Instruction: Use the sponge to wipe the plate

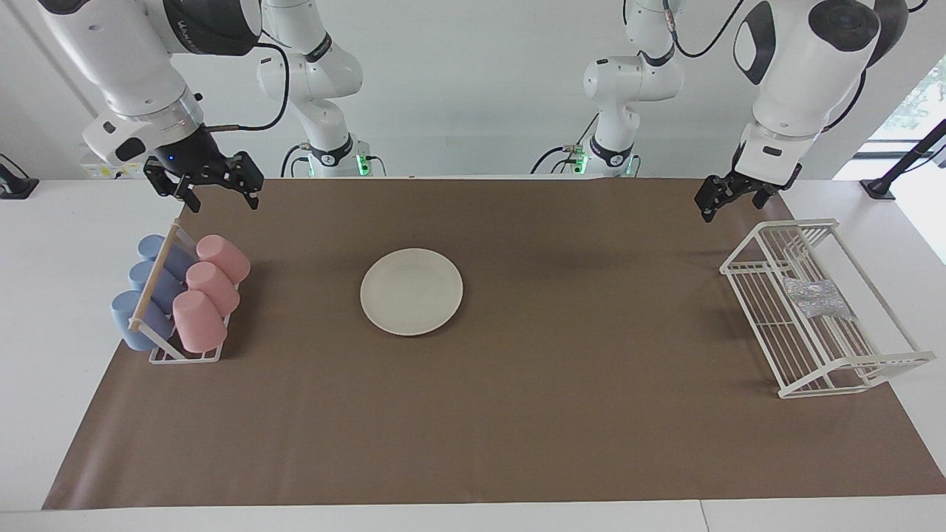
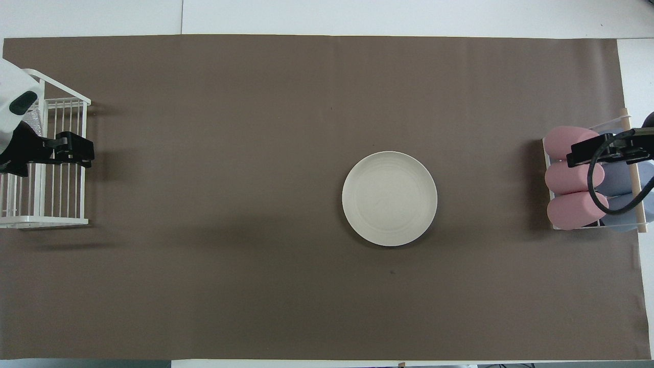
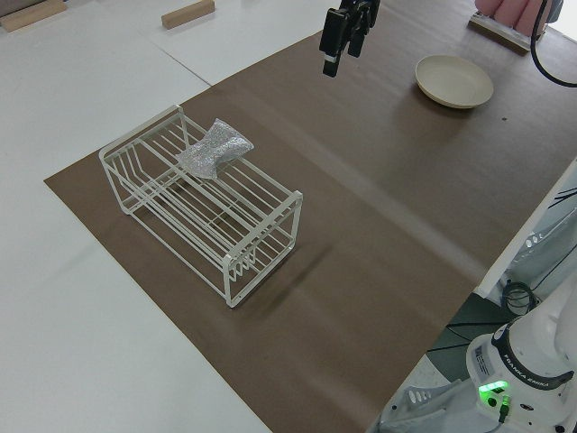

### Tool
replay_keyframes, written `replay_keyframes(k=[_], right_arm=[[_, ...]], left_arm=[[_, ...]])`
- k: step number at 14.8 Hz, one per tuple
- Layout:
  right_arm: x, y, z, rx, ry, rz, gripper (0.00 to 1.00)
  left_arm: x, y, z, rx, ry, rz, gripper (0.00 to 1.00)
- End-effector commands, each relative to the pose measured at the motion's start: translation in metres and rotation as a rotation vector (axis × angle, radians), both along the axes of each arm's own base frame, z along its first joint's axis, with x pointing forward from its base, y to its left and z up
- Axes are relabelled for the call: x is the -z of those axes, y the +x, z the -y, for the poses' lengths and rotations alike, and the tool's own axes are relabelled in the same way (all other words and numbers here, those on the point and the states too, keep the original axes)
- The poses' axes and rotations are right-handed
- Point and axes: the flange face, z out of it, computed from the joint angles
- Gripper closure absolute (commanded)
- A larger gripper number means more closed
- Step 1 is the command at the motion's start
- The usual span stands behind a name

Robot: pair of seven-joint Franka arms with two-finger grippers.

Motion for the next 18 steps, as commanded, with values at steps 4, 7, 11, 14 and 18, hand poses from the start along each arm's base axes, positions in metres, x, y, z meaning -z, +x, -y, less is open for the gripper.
replay_keyframes(k=[4,7,11,14,18], right_arm=[[0.0,-0.002,-0.001,0.021,-0.016,0.001,0.0],[-0.004,-0.002,-0.016,0.07,-0.018,0.008,0.0],[-0.004,-0.003,-0.027,0.075,-0.018,0.005,0.0],[-0.005,-0.004,-0.03,0.071,-0.016,0.005,0.0],[-0.004,-0.004,-0.031,0.071,-0.014,0.004,0.0]], left_arm=[[0.095,0.055,-0.006,0.044,0.37,0.051,0.0],[0.132,0.066,-0.027,0.125,0.508,0.079,0.0],[0.164,0.078,-0.045,0.112,0.67,0.109,0.0],[0.166,0.08,-0.052,0.115,0.692,0.112,0.0],[0.168,0.08,-0.055,0.089,0.687,0.126,0.21]])
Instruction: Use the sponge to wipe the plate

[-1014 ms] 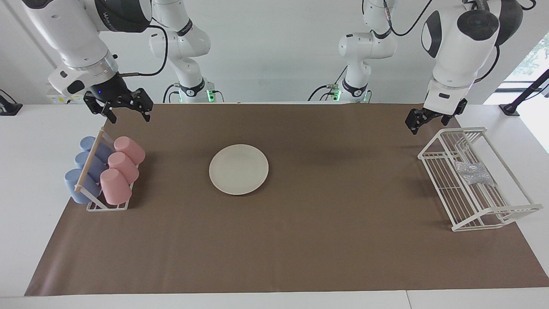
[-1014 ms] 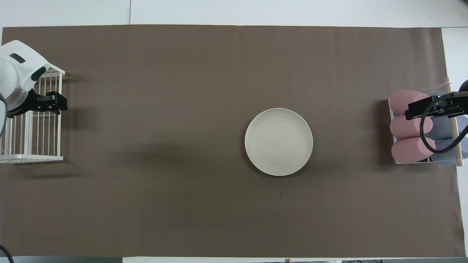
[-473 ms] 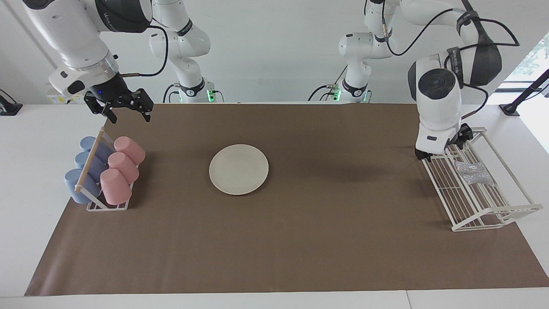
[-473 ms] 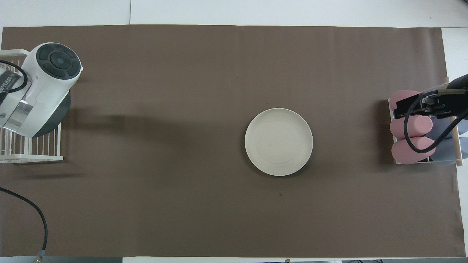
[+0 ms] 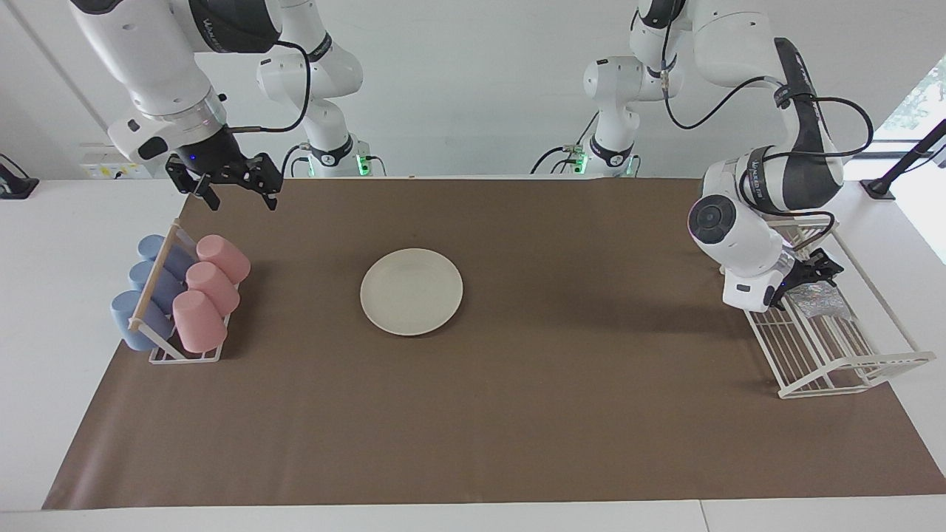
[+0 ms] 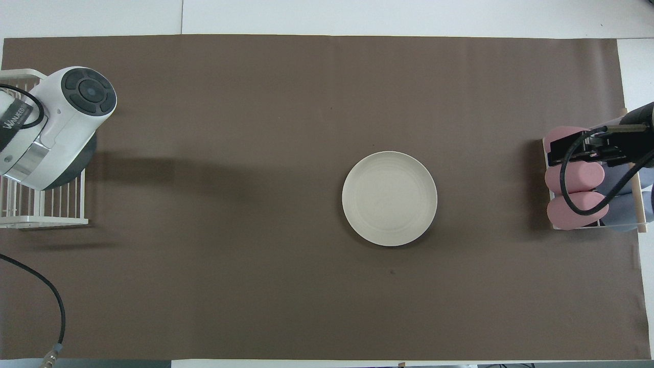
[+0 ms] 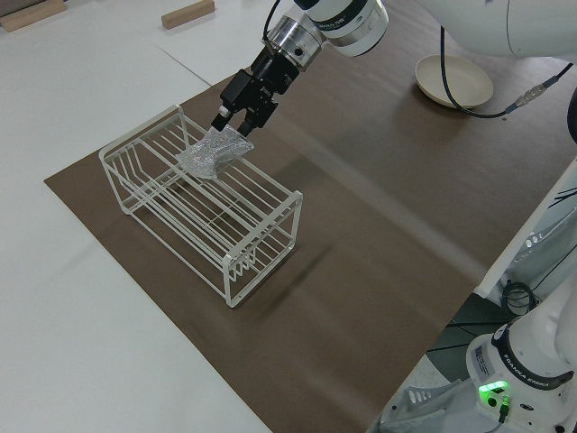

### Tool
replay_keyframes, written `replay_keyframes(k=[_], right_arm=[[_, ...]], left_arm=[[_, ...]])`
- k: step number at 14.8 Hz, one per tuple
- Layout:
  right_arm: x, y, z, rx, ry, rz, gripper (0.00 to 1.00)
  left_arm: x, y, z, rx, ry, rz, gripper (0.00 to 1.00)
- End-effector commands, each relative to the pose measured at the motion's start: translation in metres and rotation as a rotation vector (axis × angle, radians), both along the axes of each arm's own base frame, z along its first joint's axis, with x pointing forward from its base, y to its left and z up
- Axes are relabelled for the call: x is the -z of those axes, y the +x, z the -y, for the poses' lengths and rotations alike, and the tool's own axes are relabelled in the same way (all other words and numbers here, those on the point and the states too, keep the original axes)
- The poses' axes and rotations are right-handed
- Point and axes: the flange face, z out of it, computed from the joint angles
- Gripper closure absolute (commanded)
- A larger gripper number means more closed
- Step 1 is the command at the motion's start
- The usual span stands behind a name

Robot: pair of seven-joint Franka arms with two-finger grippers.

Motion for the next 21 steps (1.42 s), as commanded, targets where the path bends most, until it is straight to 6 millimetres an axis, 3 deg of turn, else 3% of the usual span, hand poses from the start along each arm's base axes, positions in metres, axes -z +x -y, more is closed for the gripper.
replay_keyframes(k=[1,3,5,7,11,13,18,21], right_arm=[[-0.004,-0.004,-0.001,0.01,-0.01,0.005,0.0],[-0.003,-0.004,-0.002,0.023,-0.009,0.002,0.0],[-0.004,-0.004,-0.008,0.014,-0.009,0.003,0.0],[-0.004,-0.004,-0.01,0.01,-0.009,0.003,0.0],[-0.006,-0.005,-0.011,0.047,-0.001,0.007,0.0],[-0.015,-0.006,-0.031,0.072,0.001,0.024,0.0],[-0.029,-0.004,-0.035,0.103,0.002,0.045,0.0],[-0.045,-0.005,-0.062,0.234,0.014,0.076,0.0]], left_arm=[[-0.001,0.0,0.001,0.007,0.0,0.044,0.35],[0.0,0.0,0.002,0.01,-0.004,0.05,0.69],[0.0,0.0,0.005,0.011,-0.005,0.05,0.78],[-0.001,0.0,0.008,0.012,-0.006,0.053,1.0],[-0.002,0.001,0.01,0.003,-0.009,0.062,1.0],[-0.013,0.003,0.012,-0.002,-0.026,0.07,1.0],[-0.08,0.008,0.031,-0.157,-0.302,0.067,1.0],[-0.112,0.005,0.047,-0.258,-0.545,0.026,1.0]])
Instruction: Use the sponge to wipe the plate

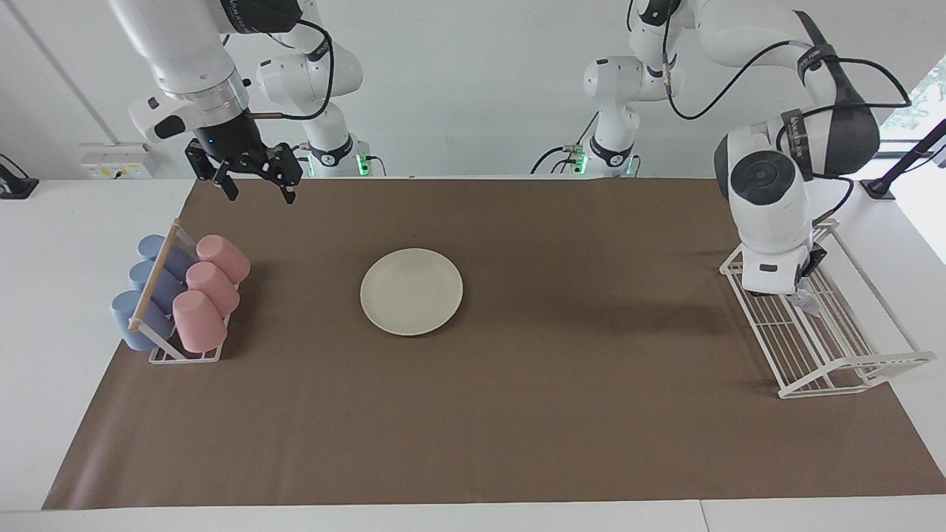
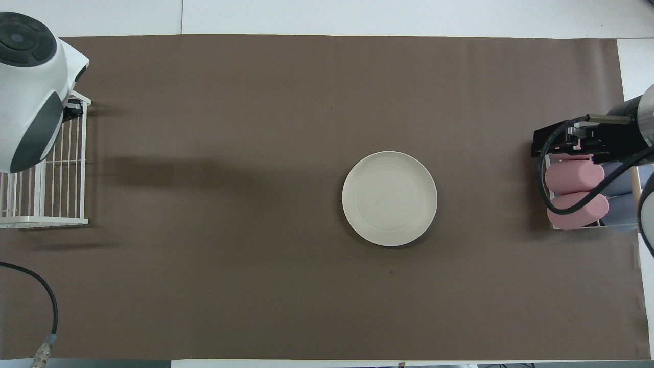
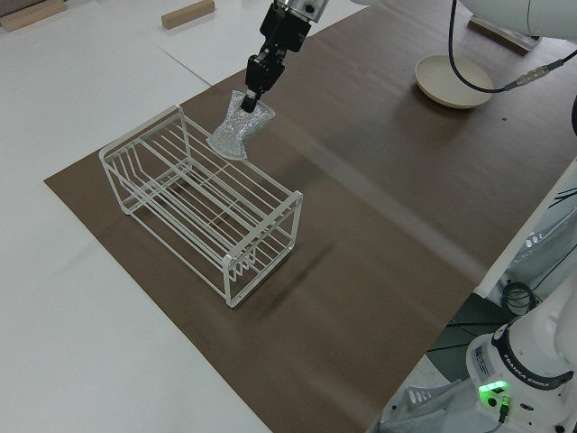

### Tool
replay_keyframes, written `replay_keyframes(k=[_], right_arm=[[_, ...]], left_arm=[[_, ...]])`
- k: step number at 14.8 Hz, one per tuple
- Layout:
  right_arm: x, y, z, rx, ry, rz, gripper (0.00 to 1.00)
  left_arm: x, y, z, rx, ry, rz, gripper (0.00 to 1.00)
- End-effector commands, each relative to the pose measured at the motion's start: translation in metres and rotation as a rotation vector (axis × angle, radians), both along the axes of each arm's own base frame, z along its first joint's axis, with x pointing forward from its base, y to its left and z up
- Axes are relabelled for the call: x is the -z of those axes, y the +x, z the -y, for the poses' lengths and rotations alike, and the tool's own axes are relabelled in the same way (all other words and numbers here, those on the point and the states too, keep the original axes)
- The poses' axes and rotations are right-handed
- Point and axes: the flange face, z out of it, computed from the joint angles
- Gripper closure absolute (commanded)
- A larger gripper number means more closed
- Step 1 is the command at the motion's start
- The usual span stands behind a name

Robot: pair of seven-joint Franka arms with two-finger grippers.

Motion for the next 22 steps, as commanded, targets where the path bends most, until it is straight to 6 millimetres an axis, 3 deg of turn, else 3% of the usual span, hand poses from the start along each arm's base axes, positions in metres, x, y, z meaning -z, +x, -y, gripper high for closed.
replay_keyframes(k=[1,2,3,6,8,11,14,16,20,22], right_arm=[[-0.015,-0.002,-0.025,0.156,0.015,0.018,0.0],[-0.015,-0.002,-0.026,0.233,0.019,0.017,0.0],[-0.014,-0.005,-0.041,0.281,0.023,0.011,0.0],[-0.01,-0.01,-0.048,0.364,0.016,-0.019,0.0],[-0.006,-0.013,-0.051,0.49,0.075,-0.065,0.0],[0.005,-0.023,-0.052,0.538,0.084,-0.103,0.0],[0.005,-0.022,-0.056,0.553,0.088,-0.097,0.0],[0.003,-0.022,-0.063,0.685,0.127,-0.115,0.0],[0.017,-0.021,-0.129,0.888,0.178,-0.159,0.0],[0.022,-0.023,-0.163,0.908,0.174,-0.144,0.0]], left_arm=[[-0.027,-0.003,0.021,-0.056,-0.255,-0.035,1.0],[-0.03,-0.006,0.03,-0.08,-0.373,-0.045,1.0],[-0.033,-0.008,0.035,-0.102,-0.47,-0.053,1.0],[-0.046,-0.012,0.044,-0.174,-0.792,-0.072,1.0],[-0.052,-0.017,0.061,-0.197,-0.979,-0.106,1.0],[-0.043,-0.037,0.085,-0.146,-1.184,-0.177,1.0],[-0.023,-0.075,0.096,-0.057,-1.412,-0.201,1.0],[-0.006,-0.101,0.108,-0.054,-1.543,-0.223,1.0],[0.03,-0.146,0.146,-0.118,-1.844,-0.173,1.0],[0.05,-0.162,0.15,-0.146,-1.923,-0.127,1.0]])
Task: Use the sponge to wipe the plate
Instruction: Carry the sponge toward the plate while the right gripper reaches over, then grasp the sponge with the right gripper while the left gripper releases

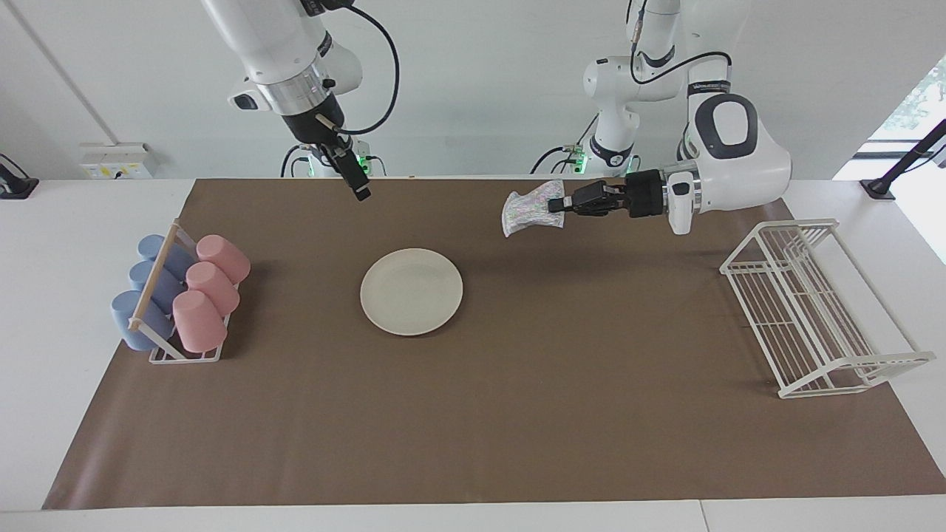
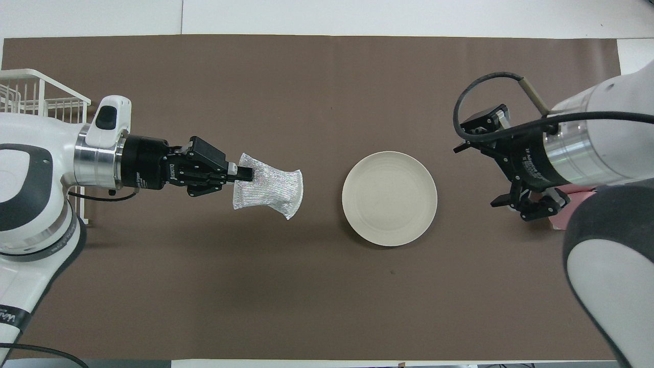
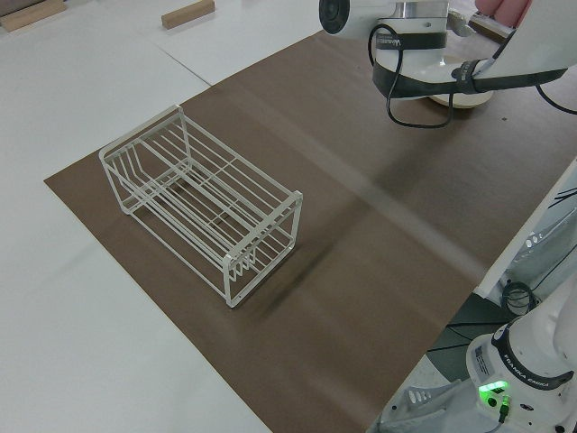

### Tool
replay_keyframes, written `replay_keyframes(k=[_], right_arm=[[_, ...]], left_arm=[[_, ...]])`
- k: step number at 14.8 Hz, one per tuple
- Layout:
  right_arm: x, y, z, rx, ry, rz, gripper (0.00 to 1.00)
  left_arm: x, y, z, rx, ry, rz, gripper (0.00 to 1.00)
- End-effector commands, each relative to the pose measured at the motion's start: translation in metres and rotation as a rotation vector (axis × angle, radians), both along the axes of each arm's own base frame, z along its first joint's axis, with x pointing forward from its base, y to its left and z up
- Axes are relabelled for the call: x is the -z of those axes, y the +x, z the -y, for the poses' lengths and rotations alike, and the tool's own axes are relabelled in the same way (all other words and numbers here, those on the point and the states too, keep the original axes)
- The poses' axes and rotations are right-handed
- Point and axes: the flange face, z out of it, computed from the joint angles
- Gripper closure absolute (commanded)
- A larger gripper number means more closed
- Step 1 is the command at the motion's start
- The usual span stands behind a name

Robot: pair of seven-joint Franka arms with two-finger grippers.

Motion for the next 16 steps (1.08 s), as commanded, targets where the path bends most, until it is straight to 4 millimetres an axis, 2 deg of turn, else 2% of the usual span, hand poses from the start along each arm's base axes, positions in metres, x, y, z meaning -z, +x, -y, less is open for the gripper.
replay_keyframes(k=[1,4,9,16], right_arm=[[0.015,-0.003,-0.049,0.051,0.004,-0.014,0.0],[0.024,-0.022,-0.089,0.14,-0.007,-0.065,0.0],[0.04,-0.036,-0.138,0.091,-0.003,-0.066,0.0],[0.051,-0.042,-0.171,0.198,0.054,-0.111,0.0]], left_arm=[[0.019,-0.031,-0.001,-0.093,-0.091,0.011,1.0],[0.025,-0.044,0.008,-0.111,-0.139,-0.011,1.0],[0.024,-0.05,0.018,-0.094,-0.145,0.009,1.0],[0.025,-0.052,0.022,-0.084,-0.145,0.013,1.0]])
